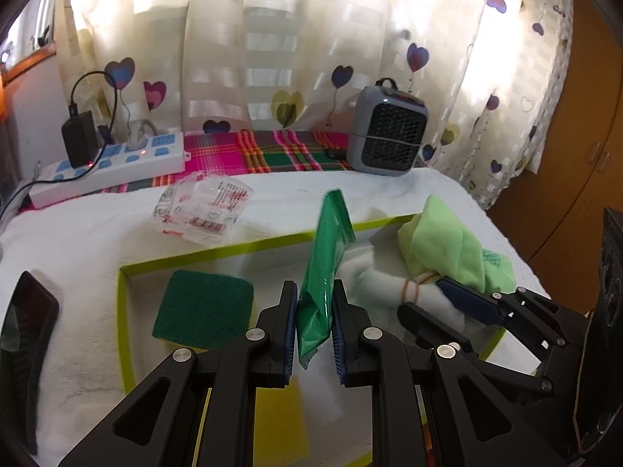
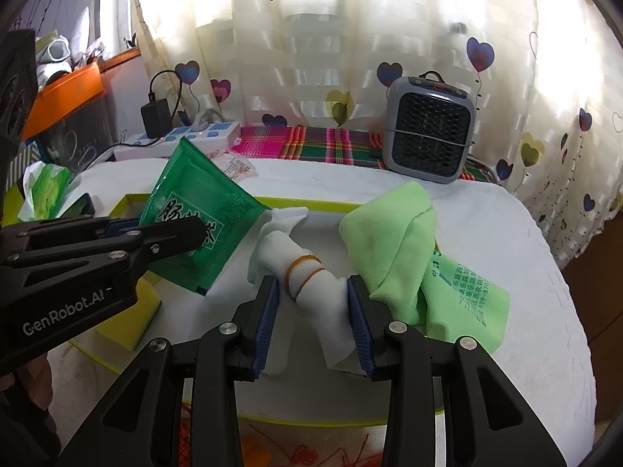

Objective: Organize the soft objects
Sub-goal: 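Carry the green packet and white socks over the lime-green box with both grippers, then lower the green packet into the box with the left gripper while the right gripper lowers the socks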

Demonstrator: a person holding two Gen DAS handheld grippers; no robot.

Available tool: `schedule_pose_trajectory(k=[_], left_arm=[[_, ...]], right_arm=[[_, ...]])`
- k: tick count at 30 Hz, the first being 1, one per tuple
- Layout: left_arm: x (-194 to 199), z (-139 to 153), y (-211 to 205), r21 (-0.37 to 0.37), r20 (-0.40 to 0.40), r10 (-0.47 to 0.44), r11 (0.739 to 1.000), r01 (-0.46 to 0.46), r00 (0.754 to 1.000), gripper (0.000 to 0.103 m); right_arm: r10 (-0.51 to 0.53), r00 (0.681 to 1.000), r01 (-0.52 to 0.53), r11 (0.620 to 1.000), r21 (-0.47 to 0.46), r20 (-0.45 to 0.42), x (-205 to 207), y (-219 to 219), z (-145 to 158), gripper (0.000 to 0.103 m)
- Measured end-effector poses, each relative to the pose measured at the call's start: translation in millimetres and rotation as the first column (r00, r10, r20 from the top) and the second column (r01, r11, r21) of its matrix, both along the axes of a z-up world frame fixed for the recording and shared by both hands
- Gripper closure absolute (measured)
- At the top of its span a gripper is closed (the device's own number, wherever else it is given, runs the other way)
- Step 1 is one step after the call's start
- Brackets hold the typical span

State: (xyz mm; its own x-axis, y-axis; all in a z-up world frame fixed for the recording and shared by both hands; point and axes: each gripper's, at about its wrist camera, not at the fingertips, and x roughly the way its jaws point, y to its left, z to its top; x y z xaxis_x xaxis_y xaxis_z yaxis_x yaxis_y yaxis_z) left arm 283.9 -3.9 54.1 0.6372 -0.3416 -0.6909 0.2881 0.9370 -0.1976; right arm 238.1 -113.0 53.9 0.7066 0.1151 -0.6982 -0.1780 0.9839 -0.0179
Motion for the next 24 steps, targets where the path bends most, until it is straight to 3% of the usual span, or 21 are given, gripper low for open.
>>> schedule_pose_trajectory(k=[16,24], left_arm=[[5.4,-7.9,2.9,0.006,-0.032,0.03,1.0,-0.03,0.999,0.088],[3.5,-3.9,7.8,0.01,-0.022,0.057,0.998,-0.057,0.998,0.077]], right_arm=[[-0.003,1.0,0.003,1.0,0.02,-0.001,0.2,-1.6,-1.1,0.066],[-0.003,1.0,0.003,1.0,0.021,-0.001,0.6,-2.0,-1.1,0.066]])
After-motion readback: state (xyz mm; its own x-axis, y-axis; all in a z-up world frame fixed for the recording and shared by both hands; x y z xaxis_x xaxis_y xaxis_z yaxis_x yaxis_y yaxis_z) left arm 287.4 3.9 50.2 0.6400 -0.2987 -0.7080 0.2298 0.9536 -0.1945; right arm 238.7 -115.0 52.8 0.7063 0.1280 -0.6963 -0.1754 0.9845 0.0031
